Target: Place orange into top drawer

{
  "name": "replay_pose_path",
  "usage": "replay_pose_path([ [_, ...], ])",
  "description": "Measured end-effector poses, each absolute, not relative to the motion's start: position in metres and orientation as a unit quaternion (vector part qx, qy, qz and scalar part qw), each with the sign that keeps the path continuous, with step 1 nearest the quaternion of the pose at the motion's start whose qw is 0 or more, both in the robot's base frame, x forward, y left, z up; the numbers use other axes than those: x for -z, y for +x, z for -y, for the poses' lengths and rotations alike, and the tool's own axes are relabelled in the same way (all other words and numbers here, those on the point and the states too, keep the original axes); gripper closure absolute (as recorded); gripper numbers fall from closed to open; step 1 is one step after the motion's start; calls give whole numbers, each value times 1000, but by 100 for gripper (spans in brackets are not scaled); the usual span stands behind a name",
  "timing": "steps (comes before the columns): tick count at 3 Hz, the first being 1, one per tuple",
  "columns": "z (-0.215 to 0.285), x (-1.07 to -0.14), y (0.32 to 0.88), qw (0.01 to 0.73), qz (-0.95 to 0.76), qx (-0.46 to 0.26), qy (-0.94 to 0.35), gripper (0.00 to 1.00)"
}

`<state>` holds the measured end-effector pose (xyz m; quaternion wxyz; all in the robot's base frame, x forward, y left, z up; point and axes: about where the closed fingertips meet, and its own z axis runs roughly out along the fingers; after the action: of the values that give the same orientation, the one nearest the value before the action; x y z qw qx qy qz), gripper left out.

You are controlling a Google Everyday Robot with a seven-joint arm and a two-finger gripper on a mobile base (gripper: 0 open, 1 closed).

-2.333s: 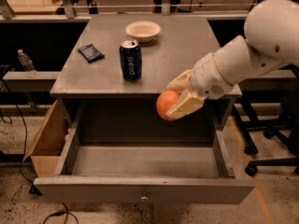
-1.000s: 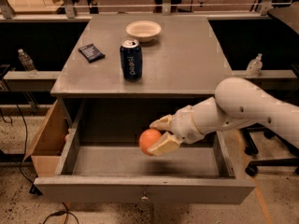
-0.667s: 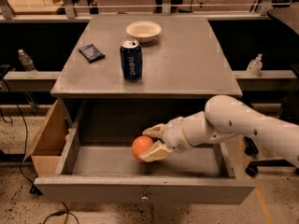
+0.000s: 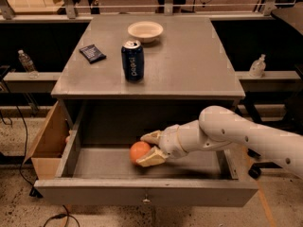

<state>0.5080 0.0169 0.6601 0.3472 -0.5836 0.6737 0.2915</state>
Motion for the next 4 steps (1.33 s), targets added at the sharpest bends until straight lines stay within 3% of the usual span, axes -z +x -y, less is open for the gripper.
replay_pose_path([
  [1, -18, -660, 507, 347, -673, -292, -584, 83],
  [4, -23, -659, 505, 345, -670, -295, -587, 12],
])
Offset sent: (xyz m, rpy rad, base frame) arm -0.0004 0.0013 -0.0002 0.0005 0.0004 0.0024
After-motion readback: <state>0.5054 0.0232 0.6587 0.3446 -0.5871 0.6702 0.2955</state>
